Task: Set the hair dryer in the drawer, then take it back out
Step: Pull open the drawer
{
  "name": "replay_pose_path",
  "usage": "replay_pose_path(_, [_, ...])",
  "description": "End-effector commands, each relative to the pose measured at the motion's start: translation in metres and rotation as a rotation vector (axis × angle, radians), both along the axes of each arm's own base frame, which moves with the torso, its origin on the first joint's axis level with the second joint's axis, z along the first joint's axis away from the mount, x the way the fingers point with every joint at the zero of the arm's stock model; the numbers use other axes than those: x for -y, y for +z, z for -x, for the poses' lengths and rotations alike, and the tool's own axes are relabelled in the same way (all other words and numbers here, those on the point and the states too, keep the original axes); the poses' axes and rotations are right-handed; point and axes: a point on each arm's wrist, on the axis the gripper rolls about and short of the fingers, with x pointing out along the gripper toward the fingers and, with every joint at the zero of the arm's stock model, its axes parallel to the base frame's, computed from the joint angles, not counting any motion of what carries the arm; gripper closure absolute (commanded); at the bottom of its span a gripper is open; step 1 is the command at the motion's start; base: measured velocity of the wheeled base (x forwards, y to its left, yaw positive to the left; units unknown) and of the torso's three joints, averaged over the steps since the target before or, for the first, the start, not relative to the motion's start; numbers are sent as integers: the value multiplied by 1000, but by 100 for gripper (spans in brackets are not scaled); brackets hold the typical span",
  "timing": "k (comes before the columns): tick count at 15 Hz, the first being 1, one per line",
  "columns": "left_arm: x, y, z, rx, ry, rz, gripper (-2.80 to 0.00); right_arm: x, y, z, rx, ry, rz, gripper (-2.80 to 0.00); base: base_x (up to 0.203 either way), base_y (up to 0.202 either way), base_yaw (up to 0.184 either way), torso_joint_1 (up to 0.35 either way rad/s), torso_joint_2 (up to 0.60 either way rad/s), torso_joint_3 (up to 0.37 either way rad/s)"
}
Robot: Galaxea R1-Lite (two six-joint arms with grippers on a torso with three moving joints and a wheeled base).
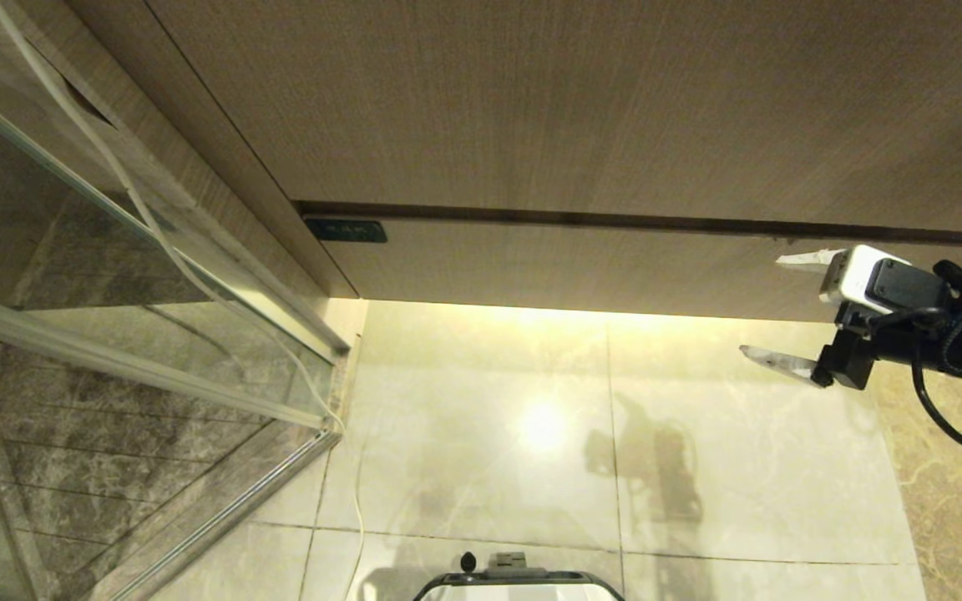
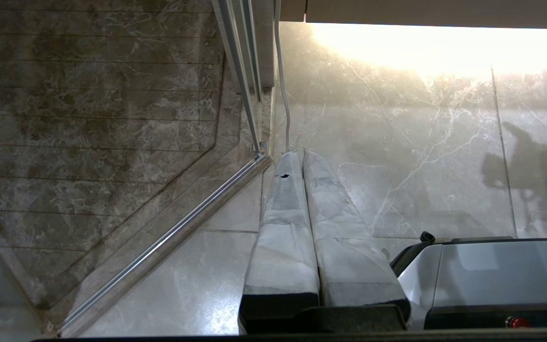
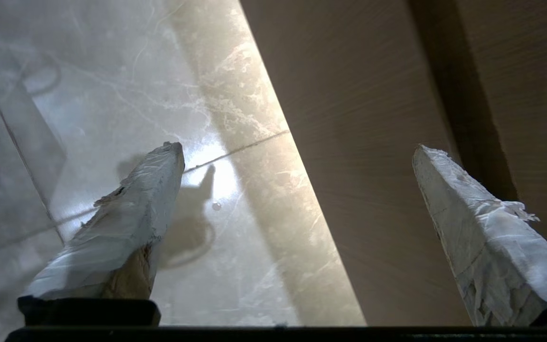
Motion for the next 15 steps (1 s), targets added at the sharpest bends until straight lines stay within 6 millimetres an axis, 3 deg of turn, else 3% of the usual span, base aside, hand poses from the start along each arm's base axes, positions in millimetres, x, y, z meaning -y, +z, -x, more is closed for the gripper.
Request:
replay_pose_path(1, [0,0,0,0,0,0,0,7,-10,-5,-6,18,36,-280,0,0,0,0,0,0])
replay_pose_path(6, [0,0,0,0,0,0,0,24,-21,-11,31,19,145,-280,0,0,0,0,0,0])
replay_pose_path(15, [0,0,0,-1,0,0,0,26,-22,-22,51,59,133,-280,0,0,0,0,0,0])
